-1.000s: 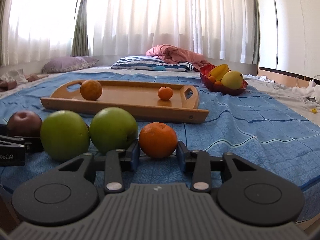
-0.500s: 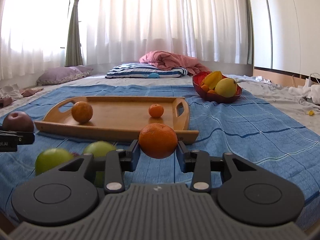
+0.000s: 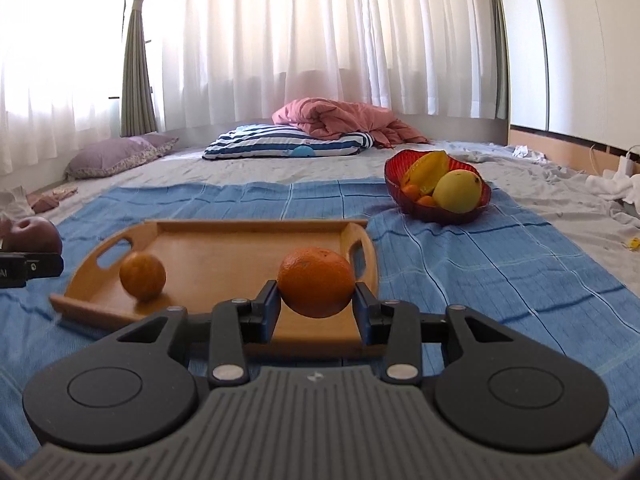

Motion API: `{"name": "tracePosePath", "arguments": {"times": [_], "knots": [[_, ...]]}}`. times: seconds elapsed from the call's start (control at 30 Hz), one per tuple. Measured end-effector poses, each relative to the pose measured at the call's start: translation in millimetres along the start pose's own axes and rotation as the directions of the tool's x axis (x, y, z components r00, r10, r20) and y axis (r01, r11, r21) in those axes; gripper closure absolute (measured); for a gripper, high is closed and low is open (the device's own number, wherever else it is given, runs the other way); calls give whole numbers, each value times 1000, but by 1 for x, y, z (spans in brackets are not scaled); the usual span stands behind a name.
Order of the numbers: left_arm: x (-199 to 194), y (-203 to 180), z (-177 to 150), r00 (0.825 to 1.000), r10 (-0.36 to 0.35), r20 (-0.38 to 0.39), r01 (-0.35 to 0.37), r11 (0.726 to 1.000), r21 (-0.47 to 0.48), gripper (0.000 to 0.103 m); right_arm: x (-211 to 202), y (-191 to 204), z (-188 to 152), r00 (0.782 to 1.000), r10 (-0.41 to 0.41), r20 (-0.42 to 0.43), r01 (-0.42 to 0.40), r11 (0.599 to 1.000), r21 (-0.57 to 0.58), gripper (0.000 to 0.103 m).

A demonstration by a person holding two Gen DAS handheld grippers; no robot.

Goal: Organize fruits
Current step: 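Carry the dark brown fruit with the left gripper while the right carries the tangerine to the tray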

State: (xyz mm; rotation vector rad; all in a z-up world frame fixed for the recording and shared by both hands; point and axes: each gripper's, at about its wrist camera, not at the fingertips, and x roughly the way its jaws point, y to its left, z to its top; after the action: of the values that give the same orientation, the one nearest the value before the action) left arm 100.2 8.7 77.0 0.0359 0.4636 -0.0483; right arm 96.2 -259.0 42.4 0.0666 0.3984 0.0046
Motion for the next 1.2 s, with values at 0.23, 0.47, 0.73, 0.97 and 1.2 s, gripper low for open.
{"name": "tracePosePath", "arguments": {"times": [0.23, 0.47, 0.73, 0.97, 1.2], "knots": [[52, 10, 40, 991, -65, -116, 53, 993, -104, 42, 40, -6, 36, 998, 27, -48, -26, 999, 24, 59], [103, 10, 67, 986, -30, -164, 16, 996, -91, 42, 103, -12, 64, 978, 77, -192, -64, 995, 76, 60], [158, 3, 78, 967, -28, -255, 4, 996, -94, 42, 157, -2, 72, 959, 68, -277, -53, 997, 61, 60], [186, -5, 68, 950, -32, -311, 2, 996, -94, 42, 190, 12, 65, 935, 44, -353, -35, 999, 32, 60], [202, -9, 64, 942, -31, -334, 3, 996, -85, 42, 205, 13, 60, 924, 26, -382, -14, 999, 35, 60]]}}
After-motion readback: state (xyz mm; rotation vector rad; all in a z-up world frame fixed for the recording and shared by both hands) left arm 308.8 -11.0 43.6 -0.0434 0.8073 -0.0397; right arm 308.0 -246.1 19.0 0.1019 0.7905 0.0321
